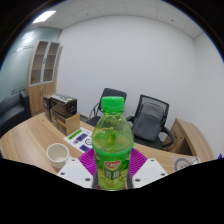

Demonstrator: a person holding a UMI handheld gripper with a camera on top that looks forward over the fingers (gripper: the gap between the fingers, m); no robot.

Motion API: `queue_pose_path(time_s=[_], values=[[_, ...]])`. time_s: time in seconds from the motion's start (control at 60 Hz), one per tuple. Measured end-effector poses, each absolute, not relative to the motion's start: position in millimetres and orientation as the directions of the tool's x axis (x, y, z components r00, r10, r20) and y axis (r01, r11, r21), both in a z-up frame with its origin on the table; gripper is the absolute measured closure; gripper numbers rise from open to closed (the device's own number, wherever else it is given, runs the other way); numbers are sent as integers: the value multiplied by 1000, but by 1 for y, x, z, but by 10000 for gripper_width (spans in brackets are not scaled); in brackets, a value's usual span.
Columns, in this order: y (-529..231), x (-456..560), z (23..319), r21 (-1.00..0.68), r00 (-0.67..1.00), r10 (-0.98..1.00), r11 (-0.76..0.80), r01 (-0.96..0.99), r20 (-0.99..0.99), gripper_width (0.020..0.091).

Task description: Pour water

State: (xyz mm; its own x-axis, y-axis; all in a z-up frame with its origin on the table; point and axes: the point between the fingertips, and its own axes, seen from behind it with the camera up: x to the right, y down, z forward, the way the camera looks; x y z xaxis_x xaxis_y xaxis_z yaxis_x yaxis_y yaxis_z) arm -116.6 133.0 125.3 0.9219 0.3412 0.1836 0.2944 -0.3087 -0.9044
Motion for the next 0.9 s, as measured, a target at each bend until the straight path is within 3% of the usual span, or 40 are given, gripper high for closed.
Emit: queue_pose_path(time_s=[0.25, 0.467, 0.65, 0.767, 0.8, 0.9], values=[[138, -90, 68, -929, 957, 288, -345, 137, 34, 707], [134, -83, 73, -958, 966, 258, -282, 58, -17, 704], [126, -83, 67, -937, 968, 250, -341, 79, -9, 549], [101, -75, 55, -902, 976, 218, -427, 67, -30, 229], [90, -71, 52, -894, 980, 199, -444, 64, -29, 261], [42, -61, 48, -859, 991, 136, -509, 53, -19, 254]])
